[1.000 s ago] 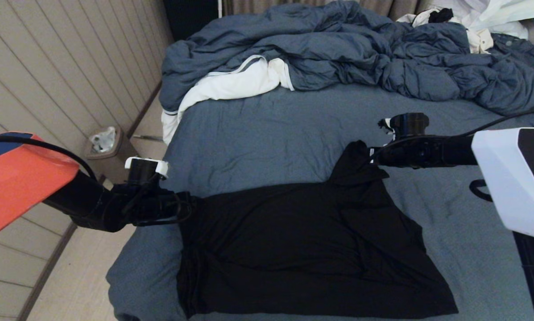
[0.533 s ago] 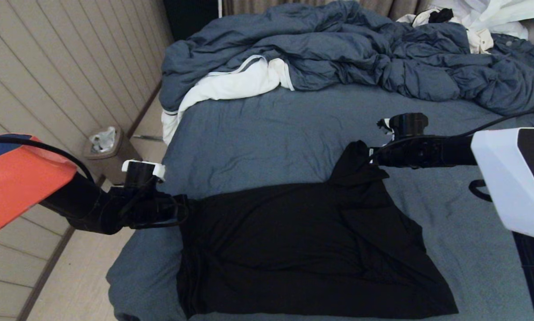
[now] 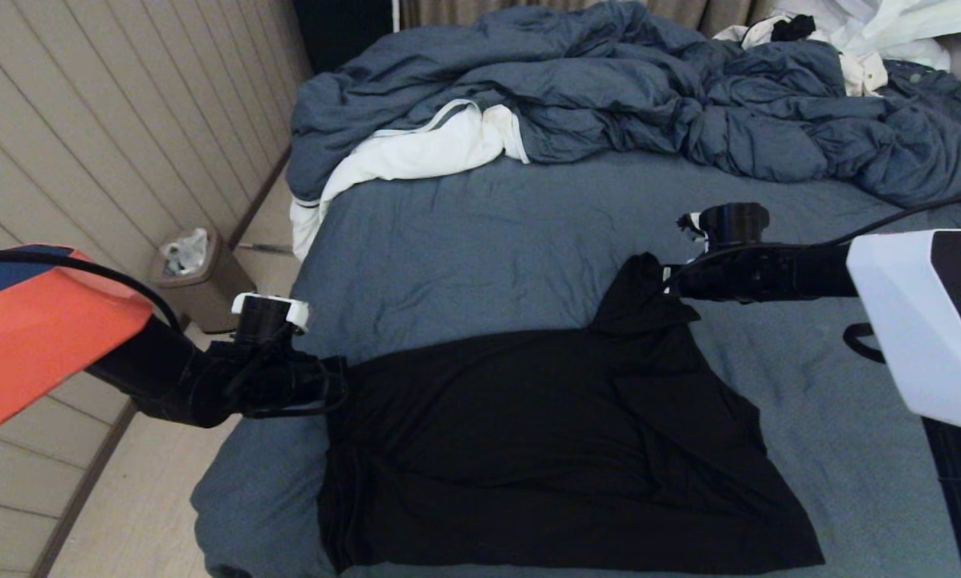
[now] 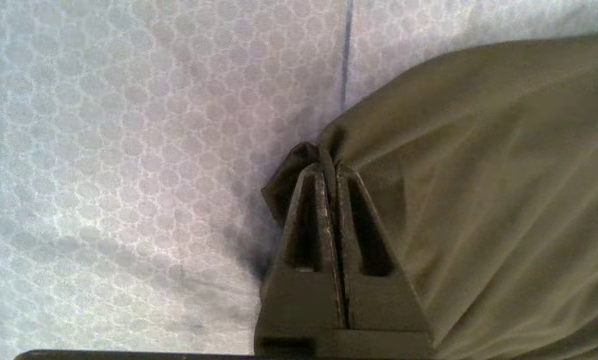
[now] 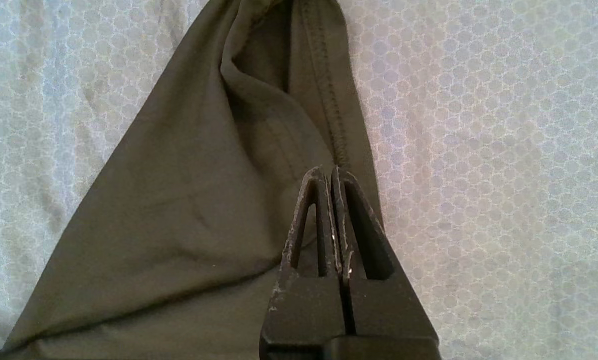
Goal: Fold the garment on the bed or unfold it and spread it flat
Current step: Fold the black T-shirt
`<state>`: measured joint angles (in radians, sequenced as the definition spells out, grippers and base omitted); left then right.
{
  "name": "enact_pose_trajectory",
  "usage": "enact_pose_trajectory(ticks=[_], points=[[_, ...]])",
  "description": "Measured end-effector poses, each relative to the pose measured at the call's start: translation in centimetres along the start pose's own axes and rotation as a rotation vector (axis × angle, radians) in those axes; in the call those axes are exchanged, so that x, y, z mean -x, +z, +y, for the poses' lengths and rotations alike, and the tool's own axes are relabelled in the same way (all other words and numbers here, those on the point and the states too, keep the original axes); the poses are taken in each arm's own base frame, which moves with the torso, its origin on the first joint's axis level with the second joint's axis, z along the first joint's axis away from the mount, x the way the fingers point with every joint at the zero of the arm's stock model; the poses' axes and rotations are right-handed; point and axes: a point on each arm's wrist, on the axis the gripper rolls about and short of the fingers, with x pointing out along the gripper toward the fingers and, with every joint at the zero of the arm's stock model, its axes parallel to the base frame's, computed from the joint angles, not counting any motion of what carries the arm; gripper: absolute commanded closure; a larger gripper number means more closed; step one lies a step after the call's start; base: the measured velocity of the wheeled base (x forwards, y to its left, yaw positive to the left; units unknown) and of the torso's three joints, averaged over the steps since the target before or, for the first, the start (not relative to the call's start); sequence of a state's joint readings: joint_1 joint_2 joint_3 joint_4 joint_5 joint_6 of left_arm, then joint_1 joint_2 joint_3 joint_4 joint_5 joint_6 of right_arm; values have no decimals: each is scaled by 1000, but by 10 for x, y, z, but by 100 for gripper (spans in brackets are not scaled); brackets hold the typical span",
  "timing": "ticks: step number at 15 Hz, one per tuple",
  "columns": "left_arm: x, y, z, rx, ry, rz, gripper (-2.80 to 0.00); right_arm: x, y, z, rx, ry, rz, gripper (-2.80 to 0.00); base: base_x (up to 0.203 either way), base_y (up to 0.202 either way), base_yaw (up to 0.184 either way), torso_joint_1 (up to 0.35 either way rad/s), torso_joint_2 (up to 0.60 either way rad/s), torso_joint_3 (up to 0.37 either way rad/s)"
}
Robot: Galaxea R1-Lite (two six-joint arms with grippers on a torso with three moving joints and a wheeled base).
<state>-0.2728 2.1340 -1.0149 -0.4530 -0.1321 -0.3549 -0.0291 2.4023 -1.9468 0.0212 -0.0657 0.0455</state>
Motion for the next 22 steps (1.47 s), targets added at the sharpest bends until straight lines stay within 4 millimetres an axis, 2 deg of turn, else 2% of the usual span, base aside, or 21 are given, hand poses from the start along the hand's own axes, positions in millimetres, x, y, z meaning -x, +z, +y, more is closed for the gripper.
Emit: enact_pose_trajectory(ticks=[5, 9, 11, 12, 19, 22], points=[[0, -1, -2, -3, 2, 2, 0, -3, 5, 0, -12, -1, -66, 0, 0, 0, 0, 0, 0, 0], [4, -6, -8, -19, -19, -22, 0, -19, 6, 0, -13, -15, -217, 0, 0, 0, 0, 0, 0, 0], [5, -12, -15, -38, -26, -52, 0, -25, 2, 1, -11, -27, -228, 0, 0, 0, 0, 0, 0, 0], [5, -14, -18, -43, -19, -56, 0, -27, -1, 0, -11, -29, -223, -280, 0, 0, 0, 0, 0, 0], [8, -17, -22, -48, -23, -53, 0, -26, -3, 1, -12, -37, -211, -280, 0, 0, 0, 0, 0, 0], [8, -17, -22, -48, -22, -52, 0, -26, -9, 10, -4, -17, -188, -280, 0, 0, 0, 0, 0, 0]])
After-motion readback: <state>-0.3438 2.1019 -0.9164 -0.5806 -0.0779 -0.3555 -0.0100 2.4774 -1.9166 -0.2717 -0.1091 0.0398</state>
